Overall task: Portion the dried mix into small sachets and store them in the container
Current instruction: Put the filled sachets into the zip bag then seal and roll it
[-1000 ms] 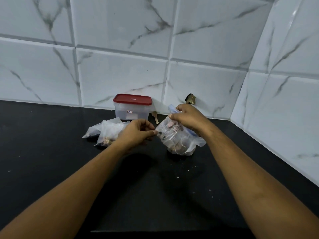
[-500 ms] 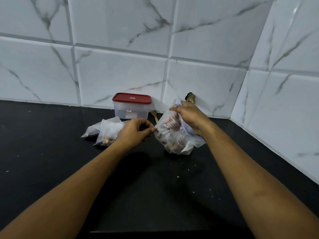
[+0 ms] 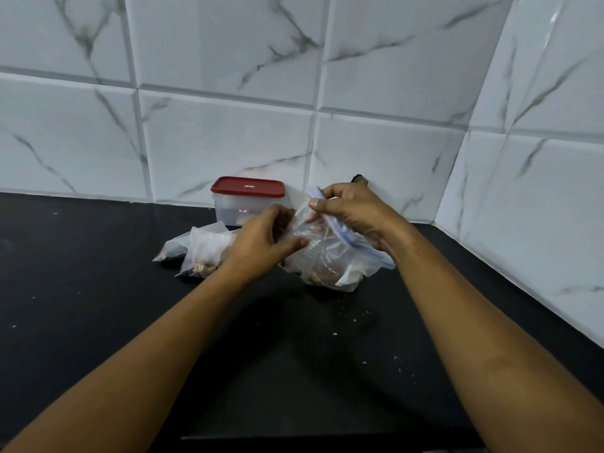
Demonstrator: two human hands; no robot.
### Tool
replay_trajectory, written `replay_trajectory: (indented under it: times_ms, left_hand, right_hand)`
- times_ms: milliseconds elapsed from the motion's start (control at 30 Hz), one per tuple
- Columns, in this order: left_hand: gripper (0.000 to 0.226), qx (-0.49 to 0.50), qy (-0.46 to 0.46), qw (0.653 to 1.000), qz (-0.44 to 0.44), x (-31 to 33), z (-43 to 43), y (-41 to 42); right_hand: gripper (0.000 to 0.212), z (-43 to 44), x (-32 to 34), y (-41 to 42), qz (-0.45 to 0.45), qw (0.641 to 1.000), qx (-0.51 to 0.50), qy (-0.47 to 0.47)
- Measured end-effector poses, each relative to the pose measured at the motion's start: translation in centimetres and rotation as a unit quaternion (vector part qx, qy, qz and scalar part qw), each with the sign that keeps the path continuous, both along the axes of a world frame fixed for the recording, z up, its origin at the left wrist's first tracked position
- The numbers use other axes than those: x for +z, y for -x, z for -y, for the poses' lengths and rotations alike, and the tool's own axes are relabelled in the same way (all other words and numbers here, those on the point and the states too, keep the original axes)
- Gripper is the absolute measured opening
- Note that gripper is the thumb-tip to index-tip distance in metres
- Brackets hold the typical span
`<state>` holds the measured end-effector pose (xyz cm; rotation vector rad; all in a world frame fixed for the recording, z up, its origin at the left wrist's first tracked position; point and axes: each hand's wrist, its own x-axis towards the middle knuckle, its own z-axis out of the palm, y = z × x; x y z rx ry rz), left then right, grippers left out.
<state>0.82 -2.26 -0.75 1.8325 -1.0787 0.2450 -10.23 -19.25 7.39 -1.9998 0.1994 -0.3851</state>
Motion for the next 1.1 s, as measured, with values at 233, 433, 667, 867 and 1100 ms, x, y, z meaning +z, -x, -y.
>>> replay_trajectory:
  times_ms: [233,433,667,867,1100]
  left_hand:
    - [0.015,0.044,-0.013,0.999,-0.014,-0.3,-0.5,-0.6]
    - [0.011,0.052,-0.024,0.997,-0.044,-0.1,-1.3,-1.3]
    - [0.023,0.017,0.032,0.973,-0.230,2.0,-1.8,-0.7]
    - [0.058,-0.027,-0.008,0.909,-0.415,5.8,-0.3,0.9]
    - [0.047,-0.057,0.008,0.867,-0.496,7.3,0.2,0.5]
  right_hand:
    - [0.036,-0.2,0.1,1.0,-0.008,0.970,-0.083,0.228]
    - [0.019,0.3,1.0,1.7,0.066,0.967,-0.103,0.223]
    - [0.043,5.4,0.0,2.7,-0.128,0.936,-0.236,0.230]
    - [0.049,5.7,-2.2,3.7,-0.217,0.959,-0.182,0.011]
    - [0.034,5.6,-1.5,3.3,-0.095,0.954,0.007,-0.282]
